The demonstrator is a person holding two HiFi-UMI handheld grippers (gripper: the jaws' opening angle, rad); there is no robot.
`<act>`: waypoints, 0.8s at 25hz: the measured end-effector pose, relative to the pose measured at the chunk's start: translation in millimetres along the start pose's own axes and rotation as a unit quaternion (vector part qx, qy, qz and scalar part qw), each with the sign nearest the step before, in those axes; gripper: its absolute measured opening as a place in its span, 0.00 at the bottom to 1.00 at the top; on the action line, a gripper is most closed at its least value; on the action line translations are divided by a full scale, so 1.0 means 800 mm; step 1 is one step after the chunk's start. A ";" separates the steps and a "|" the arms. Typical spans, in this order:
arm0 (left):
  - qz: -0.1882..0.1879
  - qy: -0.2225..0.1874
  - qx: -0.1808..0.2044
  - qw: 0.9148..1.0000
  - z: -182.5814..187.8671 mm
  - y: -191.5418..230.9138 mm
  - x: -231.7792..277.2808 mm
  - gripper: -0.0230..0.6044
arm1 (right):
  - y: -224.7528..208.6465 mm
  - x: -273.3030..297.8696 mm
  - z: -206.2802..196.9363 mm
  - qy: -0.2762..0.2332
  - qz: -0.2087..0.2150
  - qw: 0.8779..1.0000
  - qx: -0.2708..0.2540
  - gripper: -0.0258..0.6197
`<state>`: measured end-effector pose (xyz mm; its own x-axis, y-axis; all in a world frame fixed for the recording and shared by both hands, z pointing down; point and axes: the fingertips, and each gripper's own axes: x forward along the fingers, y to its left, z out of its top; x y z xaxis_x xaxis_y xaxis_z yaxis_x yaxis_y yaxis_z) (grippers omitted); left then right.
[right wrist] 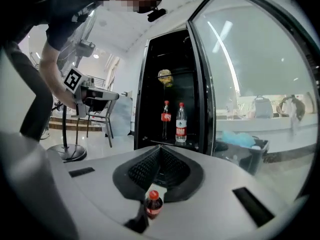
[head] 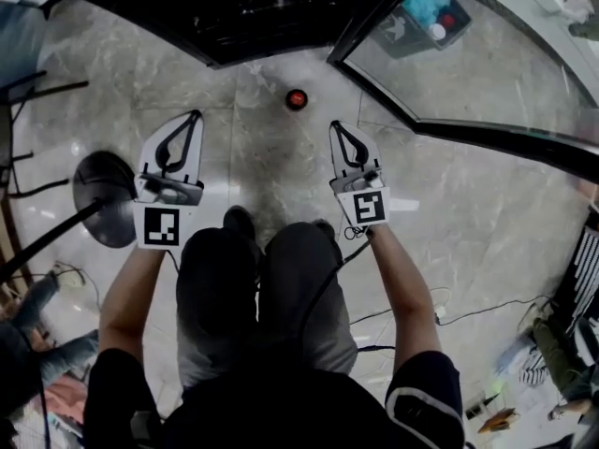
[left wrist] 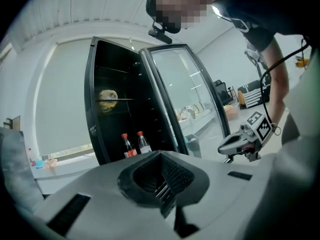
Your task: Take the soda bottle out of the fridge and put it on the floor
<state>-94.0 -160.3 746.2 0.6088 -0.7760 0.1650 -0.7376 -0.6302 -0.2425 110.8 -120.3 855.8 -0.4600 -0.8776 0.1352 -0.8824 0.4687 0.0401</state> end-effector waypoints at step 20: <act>0.023 -0.018 -0.026 0.999 0.468 0.104 -0.123 0.07 | -0.019 -0.094 0.530 -0.018 -0.071 0.997 0.019 0.07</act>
<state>-105.9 -126.3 352.0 0.5832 -0.8036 0.1192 -0.7787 -0.5948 -0.1996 116.8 -104.4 425.2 -0.3334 -0.9380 0.0948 -0.9415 0.3365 0.0183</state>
